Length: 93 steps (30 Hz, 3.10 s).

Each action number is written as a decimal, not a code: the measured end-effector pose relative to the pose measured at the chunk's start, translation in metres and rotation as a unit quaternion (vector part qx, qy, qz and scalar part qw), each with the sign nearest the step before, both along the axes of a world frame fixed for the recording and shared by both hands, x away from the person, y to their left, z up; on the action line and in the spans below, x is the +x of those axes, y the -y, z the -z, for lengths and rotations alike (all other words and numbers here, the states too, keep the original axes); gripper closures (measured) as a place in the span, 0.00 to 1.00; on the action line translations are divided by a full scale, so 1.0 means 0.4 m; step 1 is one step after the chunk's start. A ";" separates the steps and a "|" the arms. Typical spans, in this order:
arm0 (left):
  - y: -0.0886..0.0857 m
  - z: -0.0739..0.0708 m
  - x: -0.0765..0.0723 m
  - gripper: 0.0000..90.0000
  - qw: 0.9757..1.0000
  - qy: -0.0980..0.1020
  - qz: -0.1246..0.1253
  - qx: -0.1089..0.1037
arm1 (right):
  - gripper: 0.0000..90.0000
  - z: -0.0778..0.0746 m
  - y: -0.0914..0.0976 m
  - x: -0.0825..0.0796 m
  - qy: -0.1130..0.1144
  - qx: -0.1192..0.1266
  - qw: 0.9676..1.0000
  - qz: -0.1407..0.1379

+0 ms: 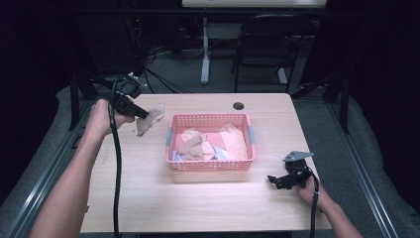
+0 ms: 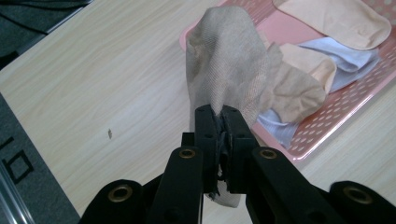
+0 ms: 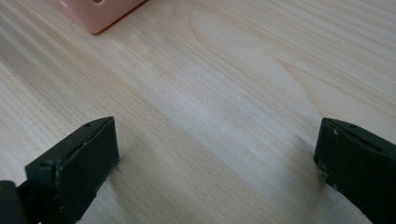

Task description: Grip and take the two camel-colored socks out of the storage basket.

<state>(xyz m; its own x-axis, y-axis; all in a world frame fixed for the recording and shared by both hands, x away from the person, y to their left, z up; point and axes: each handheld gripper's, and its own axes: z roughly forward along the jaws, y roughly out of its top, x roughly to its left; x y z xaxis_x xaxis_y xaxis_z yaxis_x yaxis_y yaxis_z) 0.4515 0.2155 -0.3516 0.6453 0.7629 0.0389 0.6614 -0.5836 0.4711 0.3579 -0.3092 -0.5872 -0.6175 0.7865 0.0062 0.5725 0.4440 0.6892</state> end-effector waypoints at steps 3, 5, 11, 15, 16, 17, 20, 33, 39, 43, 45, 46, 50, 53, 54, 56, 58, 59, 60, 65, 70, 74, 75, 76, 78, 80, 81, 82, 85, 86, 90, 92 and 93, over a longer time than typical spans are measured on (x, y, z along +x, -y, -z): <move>-0.027 0.006 -0.002 0.96 1.000 -0.006 -0.008 0.003 | 0.00 0.000 0.000 0.000 0.000 0.000 1.000 0.000; -0.040 0.010 -0.004 0.96 1.000 -0.010 -0.013 0.004 | 0.00 0.000 0.000 0.000 0.000 0.000 1.000 0.000; -0.077 0.032 -0.006 0.96 0.999 -0.023 -0.028 0.012 | 0.00 0.000 0.000 0.000 0.000 0.000 1.000 0.000; -0.121 0.067 -0.005 0.96 0.998 -0.040 -0.045 0.015 | 0.00 0.000 0.000 0.000 0.000 0.000 1.000 0.000; -0.130 0.076 -0.005 0.96 0.998 -0.044 -0.048 0.017 | 0.00 0.000 0.000 0.000 0.000 0.000 1.000 0.000; -0.139 0.086 -0.005 0.96 0.997 -0.048 -0.052 0.017 | 0.00 0.000 0.000 0.000 0.000 0.000 1.000 0.000; -0.161 0.116 -0.004 0.96 0.996 -0.061 -0.062 0.017 | 0.00 0.000 0.000 0.000 0.000 0.000 1.000 0.000; -0.207 0.251 -0.003 0.96 0.991 -0.099 -0.088 0.013 | 0.00 0.000 0.000 0.000 0.001 0.000 1.000 0.001; -0.212 0.345 -0.002 0.96 0.987 -0.125 -0.099 0.009 | 0.00 0.000 0.000 -0.001 0.001 0.000 1.000 0.001; -0.217 0.400 -0.003 0.96 0.984 -0.140 -0.107 0.001 | 0.00 0.000 -0.001 -0.001 0.001 -0.001 1.000 0.002; -0.218 0.424 -0.004 0.95 0.983 -0.143 -0.112 -0.004 | 0.00 0.000 -0.001 -0.001 0.001 0.000 1.000 0.002; -0.218 0.447 -0.006 0.95 0.982 -0.149 -0.117 -0.003 | 0.00 0.000 -0.001 -0.001 0.001 -0.001 1.000 0.002; -0.226 0.457 -0.008 0.93 0.982 -0.146 -0.119 -0.012 | 0.00 0.000 -0.001 -0.001 0.001 0.000 1.000 0.002; -0.230 0.435 -0.012 0.74 0.983 -0.135 -0.120 -0.018 | 0.00 0.000 0.000 -0.001 0.002 0.000 1.000 0.002; -0.232 0.423 -0.014 0.64 0.983 -0.133 -0.123 -0.020 | 0.00 0.000 -0.001 -0.001 0.001 0.000 1.000 0.002; -0.237 0.398 -0.018 0.49 0.985 -0.119 -0.124 -0.026 | 0.00 0.000 -0.001 -0.001 0.001 0.000 1.000 0.002; -0.241 0.367 -0.022 0.37 0.986 -0.107 -0.126 -0.033 | 0.00 0.000 -0.001 -0.001 0.001 0.000 1.000 0.002; -0.241 0.367 -0.022 0.32 0.986 -0.107 -0.126 -0.033 | 0.00 0.000 -0.001 -0.001 0.001 0.000 1.000 0.002; -0.242 0.351 -0.025 0.28 0.986 -0.100 -0.126 -0.037 | 0.00 0.000 -0.001 -0.001 0.001 0.000 1.000 0.002; -0.239 0.280 -0.035 0.17 0.990 -0.059 -0.111 -0.066 | 0.00 0.000 0.000 -0.001 0.001 0.000 1.000 0.002; -0.200 0.224 -0.038 0.07 0.993 -0.027 -0.091 -0.076 | 0.00 0.000 -0.001 -0.002 0.001 0.000 1.000 0.002; -0.169 0.205 -0.029 0.01 0.994 -0.017 -0.078 -0.076 | 0.00 0.000 -0.001 -0.002 0.002 0.000 1.000 0.002; -0.169 0.205 -0.029 0.00 0.994 -0.017 -0.078 -0.076 | 0.00 0.000 -0.001 -0.002 0.002 0.000 1.000 0.003; -0.154 0.201 -0.024 0.00 0.995 -0.012 -0.072 -0.072 | 0.00 0.000 -0.001 -0.002 0.002 0.000 1.000 0.003; -0.140 0.200 -0.019 0.00 0.995 -0.010 -0.066 -0.073 | 0.00 0.000 -0.001 -0.002 0.002 0.000 1.000 0.002; -0.127 0.201 -0.014 0.00 0.995 -0.006 -0.063 -0.078 | 0.00 0.000 0.000 -0.001 0.001 0.000 1.000 0.002; -0.127 0.201 -0.014 0.00 0.995 -0.006 -0.063 -0.078 | 0.00 0.000 0.000 -0.001 0.001 0.000 1.000 0.002; -0.118 0.202 -0.011 0.00 0.995 -0.005 -0.059 -0.081 | 0.00 0.000 0.000 -0.001 0.001 0.000 1.000 0.002; -0.095 0.203 -0.006 0.00 0.995 0.000 -0.053 -0.082 | 0.00 0.001 0.000 -0.001 0.003 0.000 1.000 0.002; -0.079 0.202 -0.003 0.00 0.995 0.002 -0.048 -0.084 | 0.00 0.001 0.000 -0.002 0.003 0.000 1.000 0.002; -0.059 0.203 0.005 0.00 0.996 -0.001 -0.035 -0.085 | 0.00 0.000 -0.001 -0.002 0.002 0.000 1.000 0.003; -0.054 0.201 0.009 0.00 0.996 0.001 -0.034 -0.088 | 0.00 0.000 -0.001 -0.002 0.002 0.000 1.000 0.002; -0.054 0.201 0.009 0.00 0.996 0.001 -0.034 -0.088 | 0.00 0.000 -0.001 -0.002 0.002 0.000 1.000 0.002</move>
<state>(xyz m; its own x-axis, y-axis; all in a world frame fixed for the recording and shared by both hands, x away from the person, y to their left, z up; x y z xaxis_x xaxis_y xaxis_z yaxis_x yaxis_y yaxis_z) 0.4551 0.2370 -0.4321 0.5926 0.7996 -0.0973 0.6952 -0.4468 0.5630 0.3572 -0.3090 -0.5873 -0.6136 0.7896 0.0042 0.5724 0.4412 0.6912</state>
